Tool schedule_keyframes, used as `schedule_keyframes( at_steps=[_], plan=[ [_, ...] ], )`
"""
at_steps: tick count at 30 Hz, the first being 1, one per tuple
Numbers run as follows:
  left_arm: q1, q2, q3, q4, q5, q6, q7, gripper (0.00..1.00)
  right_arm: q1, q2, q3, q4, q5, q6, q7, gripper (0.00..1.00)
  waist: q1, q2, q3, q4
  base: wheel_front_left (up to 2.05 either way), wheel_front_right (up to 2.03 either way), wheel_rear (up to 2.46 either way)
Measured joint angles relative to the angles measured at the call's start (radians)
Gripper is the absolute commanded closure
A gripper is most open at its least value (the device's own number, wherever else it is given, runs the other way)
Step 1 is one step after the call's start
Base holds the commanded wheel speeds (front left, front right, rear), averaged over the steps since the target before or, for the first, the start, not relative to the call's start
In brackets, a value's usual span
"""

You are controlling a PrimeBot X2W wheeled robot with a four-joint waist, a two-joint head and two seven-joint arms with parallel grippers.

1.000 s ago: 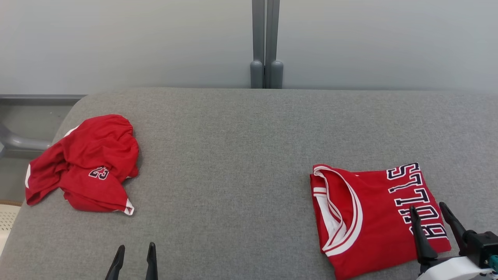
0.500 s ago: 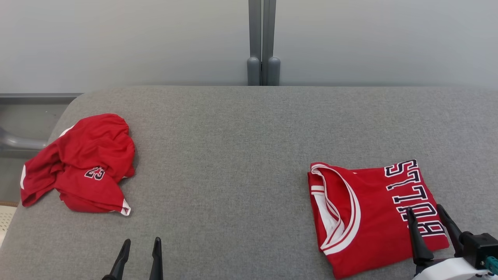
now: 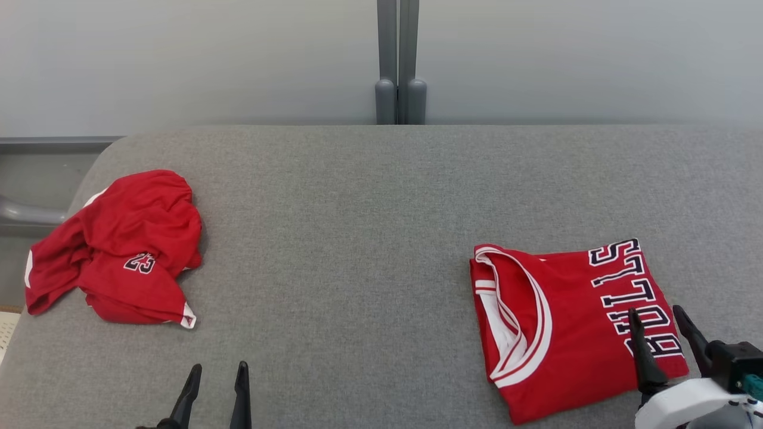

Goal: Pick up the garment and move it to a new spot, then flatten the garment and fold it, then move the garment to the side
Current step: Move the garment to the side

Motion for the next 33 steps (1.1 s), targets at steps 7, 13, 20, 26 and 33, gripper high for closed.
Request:
schedule_keyframes(
  at_steps=[7,13,20,26,33],
  plan=[
    [-0.073,0.0,-0.047,0.003,-0.003,0.0,0.0,0.0,-0.267,-0.128,0.116,0.293,0.029,0.001,0.15,0.0,0.0001,0.0,0.073,-0.007,0.0,0.0,0.0],
    [-0.116,0.0,-0.065,0.008,-0.014,0.0,0.0,0.0,-0.385,-0.157,0.138,0.449,0.063,0.001,0.268,0.0,0.0001,0.0,0.137,0.003,0.0,0.0,0.0],
    [-0.126,0.0,-0.05,0.005,-0.017,0.0,0.0,0.0,-0.45,-0.167,0.135,0.502,0.109,0.001,0.346,0.0,0.0001,0.0,0.186,0.016,0.0,0.0,0.0],
    [-0.159,0.0,-0.049,-0.006,-0.014,0.0,0.0,0.0,-0.477,-0.177,0.175,0.415,0.284,0.001,0.432,1.0,0.0001,0.0,0.232,-0.001,0.0,0.0,0.0],
    [-0.267,0.012,-0.082,-0.032,0.031,0.0,0.0,0.0,-0.601,-0.405,0.078,0.385,0.236,0.001,0.443,1.0,0.0001,0.0,0.338,-0.035,0.0,0.0,0.0]
  ],
)
